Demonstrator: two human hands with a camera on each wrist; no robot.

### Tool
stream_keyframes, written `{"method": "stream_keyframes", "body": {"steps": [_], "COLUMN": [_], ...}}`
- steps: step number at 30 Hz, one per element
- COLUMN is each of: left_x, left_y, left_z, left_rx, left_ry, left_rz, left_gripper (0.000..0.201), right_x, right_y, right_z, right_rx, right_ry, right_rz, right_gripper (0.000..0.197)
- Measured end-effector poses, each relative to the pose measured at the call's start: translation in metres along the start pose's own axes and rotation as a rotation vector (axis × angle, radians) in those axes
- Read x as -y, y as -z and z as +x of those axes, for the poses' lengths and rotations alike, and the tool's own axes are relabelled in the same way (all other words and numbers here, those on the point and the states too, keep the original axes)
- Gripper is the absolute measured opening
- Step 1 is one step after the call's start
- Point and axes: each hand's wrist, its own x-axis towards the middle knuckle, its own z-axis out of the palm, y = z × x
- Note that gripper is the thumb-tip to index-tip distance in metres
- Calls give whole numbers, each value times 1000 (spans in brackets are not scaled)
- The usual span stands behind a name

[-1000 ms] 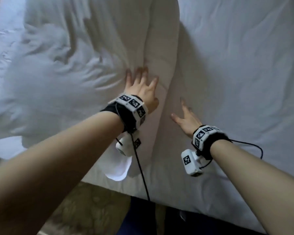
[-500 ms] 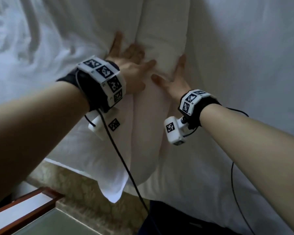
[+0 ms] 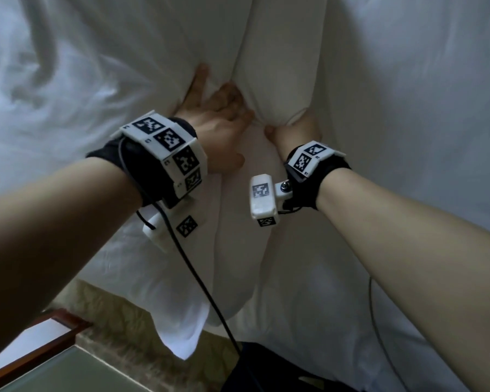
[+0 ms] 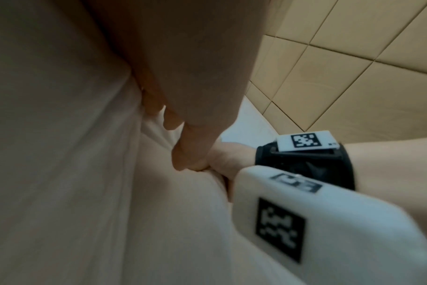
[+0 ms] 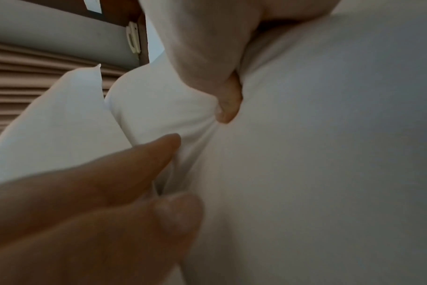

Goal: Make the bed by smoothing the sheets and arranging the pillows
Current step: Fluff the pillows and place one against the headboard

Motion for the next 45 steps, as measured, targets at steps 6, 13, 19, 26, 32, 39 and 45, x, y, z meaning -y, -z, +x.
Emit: {"method": "stream_keyframes", "body": {"steps": [6,13,19,26,32,39,45], "left_x": [-12,-32,-69,-17,9,16,12], "left_y": [26,57,115,148,115,105,103], "left_z": [-15,-41,-44,-25,-6,10,14], "left_rx": [111,134,24,-9,70,96,80], "left_ry": [35,0,-113,114,108,76,75], "left_rz": [-31,-28,-84,-7,17,-23,-13], "left_gripper": [81,83,81,82,90,90,91], "right_x": [-1,-12,-57,-59,-22,-31,-35], "right_y": [17,56,124,169,115,84,92], "right_z": [-22,-51,-40,-14,3,21,35], "right_rx": [18,-20,-21,195,294,140,22], "right_ry": [-36,16,-55,258,336,340,464], "right_rz": [192,219,43,-110,-317,-128,-198], "right_gripper": [30,25,30,108,119,92,49]}}
